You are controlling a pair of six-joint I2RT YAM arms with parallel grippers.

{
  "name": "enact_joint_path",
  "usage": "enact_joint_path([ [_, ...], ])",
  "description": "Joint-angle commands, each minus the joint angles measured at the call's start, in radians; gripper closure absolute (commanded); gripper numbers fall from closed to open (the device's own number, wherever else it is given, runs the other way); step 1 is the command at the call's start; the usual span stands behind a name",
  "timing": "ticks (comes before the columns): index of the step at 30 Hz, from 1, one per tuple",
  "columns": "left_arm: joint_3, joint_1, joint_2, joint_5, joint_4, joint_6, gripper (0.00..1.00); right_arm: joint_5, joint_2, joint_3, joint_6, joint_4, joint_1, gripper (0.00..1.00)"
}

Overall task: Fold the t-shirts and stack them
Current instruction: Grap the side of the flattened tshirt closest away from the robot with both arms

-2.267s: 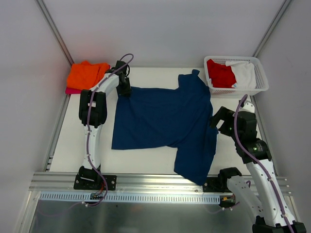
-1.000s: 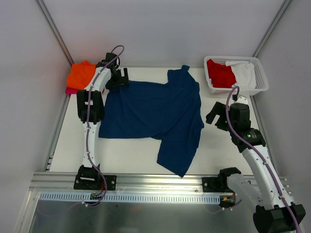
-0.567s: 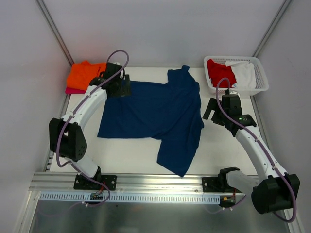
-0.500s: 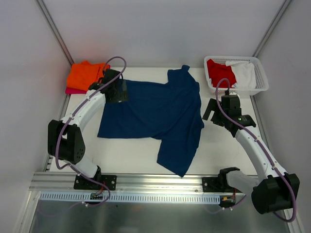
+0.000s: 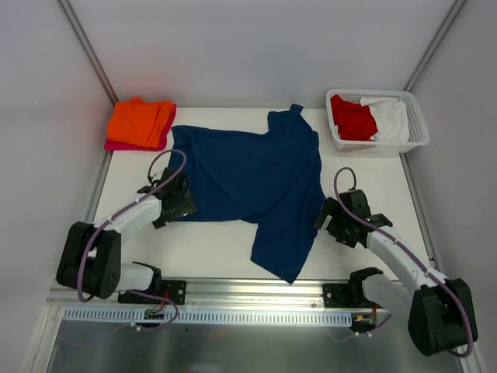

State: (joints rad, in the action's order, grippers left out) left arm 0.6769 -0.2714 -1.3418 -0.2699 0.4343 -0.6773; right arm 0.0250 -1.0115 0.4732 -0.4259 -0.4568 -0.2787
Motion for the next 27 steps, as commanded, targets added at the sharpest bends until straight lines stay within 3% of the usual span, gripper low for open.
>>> enact_joint_path([
  [1, -0.066, -0.003, 0.095, 0.054, -0.123, -0.041, 0.01, -0.028, 0.108, -0.077, -0.202, 0.053, -0.113, 0.01],
  [3, -0.086, -0.003, 0.122, 0.051, -0.141, -0.027, 0.01, 0.048, 0.180, -0.091, -0.282, 0.017, -0.201, 0.01],
  [8, -0.089, -0.003, 0.121, 0.087, -0.160, -0.004, 0.01, 0.277, 0.255, -0.038, -0.574, -0.093, -0.560, 0.00],
  [12, -0.103, -0.003, 0.142, 0.100, -0.170, 0.008, 0.01, 0.453, 0.106, 0.098, -0.801, -0.245, -0.880, 0.00],
  [16, -0.119, -0.005, 0.164, 0.120, -0.181, 0.022, 0.01, 0.581, -0.097, 0.278, -0.993, -0.454, -1.067, 0.01],
  [21, -0.134, -0.006, 0.185, 0.158, -0.197, 0.038, 0.01, 0.638, -0.188, 0.285, -1.269, -0.559, -1.215, 0.00],
  [27, -0.138, -0.011, 0.190, 0.172, -0.207, 0.053, 0.01, 0.589, -0.157, 0.102, -1.541, -0.557, -1.275, 0.00],
])
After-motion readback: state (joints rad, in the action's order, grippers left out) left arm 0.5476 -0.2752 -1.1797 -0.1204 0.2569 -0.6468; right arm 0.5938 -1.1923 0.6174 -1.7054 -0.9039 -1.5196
